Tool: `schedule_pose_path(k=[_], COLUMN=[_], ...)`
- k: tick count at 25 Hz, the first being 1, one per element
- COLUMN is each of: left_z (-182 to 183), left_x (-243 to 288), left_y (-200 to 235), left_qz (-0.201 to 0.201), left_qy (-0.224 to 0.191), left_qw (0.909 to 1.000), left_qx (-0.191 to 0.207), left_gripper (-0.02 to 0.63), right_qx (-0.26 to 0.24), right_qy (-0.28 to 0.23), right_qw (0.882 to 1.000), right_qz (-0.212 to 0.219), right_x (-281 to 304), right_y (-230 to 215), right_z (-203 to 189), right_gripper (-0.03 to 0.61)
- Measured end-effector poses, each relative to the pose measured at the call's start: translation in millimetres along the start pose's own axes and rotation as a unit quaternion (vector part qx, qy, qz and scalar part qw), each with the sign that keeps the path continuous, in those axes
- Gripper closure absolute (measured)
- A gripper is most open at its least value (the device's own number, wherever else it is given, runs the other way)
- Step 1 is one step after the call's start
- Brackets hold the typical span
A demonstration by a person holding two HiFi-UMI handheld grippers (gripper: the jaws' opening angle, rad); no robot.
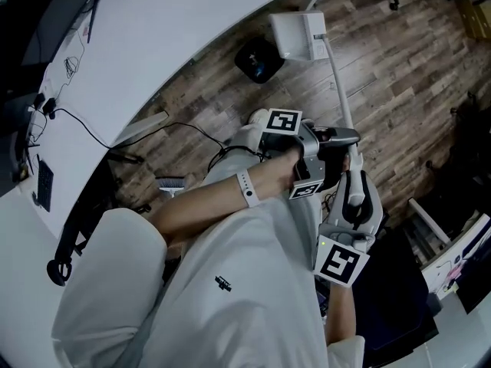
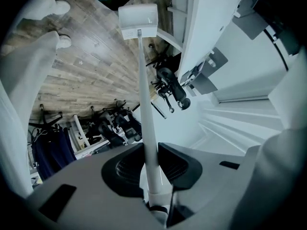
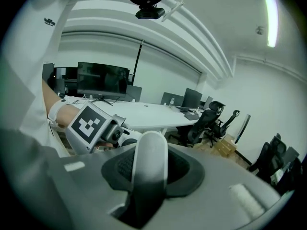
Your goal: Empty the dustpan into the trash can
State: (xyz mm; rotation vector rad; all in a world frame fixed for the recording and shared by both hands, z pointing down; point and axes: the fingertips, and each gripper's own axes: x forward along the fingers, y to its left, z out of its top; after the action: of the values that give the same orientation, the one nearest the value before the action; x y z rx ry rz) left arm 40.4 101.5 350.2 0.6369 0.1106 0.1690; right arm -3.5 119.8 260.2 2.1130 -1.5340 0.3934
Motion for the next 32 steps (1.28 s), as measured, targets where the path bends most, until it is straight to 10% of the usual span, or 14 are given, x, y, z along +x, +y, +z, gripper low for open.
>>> schedule_pose_path(k=[21, 32], left_z=[-4, 19], left_x=[76, 93], left_y=[54, 90], left_qz=[0.103, 0.132], left_qy=[0.07, 0.08], left_qw=[0.9916, 0.9878], left_qx=[-0.033, 0.018], left_gripper=[0.509, 0.466], right_qx=[0.106, 0.221], right_qy=[0.093, 0.143], right_qw=[0.986, 0.959], right_qz=[-0.088, -0.106], right_x=[-3, 16], right_y=[-75, -106], right_z=[-53, -105], right_gripper=[0.465, 0.465])
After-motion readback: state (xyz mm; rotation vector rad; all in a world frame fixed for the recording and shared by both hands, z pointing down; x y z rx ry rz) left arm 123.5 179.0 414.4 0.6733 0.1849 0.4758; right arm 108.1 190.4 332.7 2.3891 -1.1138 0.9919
